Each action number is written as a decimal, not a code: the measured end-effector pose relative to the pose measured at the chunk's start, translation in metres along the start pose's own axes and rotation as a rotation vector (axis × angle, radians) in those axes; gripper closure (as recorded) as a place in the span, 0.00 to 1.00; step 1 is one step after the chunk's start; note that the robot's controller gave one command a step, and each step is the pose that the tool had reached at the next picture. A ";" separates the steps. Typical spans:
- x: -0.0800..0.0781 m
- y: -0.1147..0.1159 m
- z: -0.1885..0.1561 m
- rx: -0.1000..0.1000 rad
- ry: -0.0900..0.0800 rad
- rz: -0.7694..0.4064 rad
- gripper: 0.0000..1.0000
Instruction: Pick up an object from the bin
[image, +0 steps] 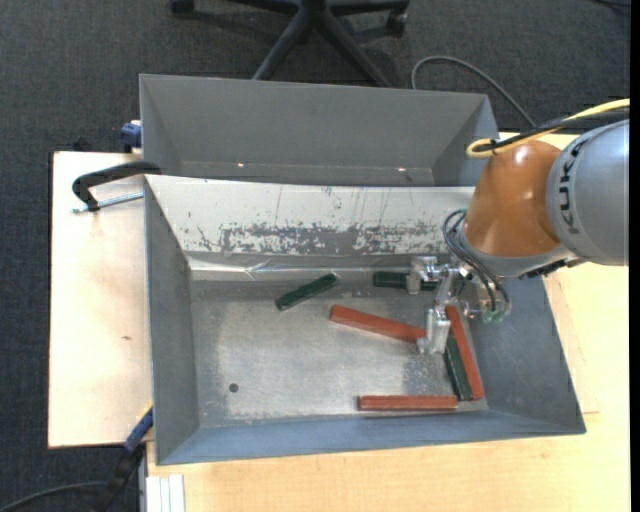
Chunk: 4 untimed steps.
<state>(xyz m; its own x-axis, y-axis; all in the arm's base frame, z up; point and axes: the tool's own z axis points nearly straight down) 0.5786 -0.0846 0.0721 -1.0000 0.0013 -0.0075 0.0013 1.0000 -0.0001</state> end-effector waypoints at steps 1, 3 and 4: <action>0.000 0.000 0.000 0.000 0.000 0.000 1.00; -0.006 0.026 0.000 0.000 0.003 0.083 0.00; -0.020 0.021 0.000 0.001 0.000 -0.373 0.00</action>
Offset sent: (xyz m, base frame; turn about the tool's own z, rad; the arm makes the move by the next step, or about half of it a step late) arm 0.0000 0.0000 0.0000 0.0000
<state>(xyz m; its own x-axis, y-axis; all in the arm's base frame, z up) 0.5990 -0.0635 0.0719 -0.9315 -0.3636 -0.0068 -0.3636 0.9315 -0.0034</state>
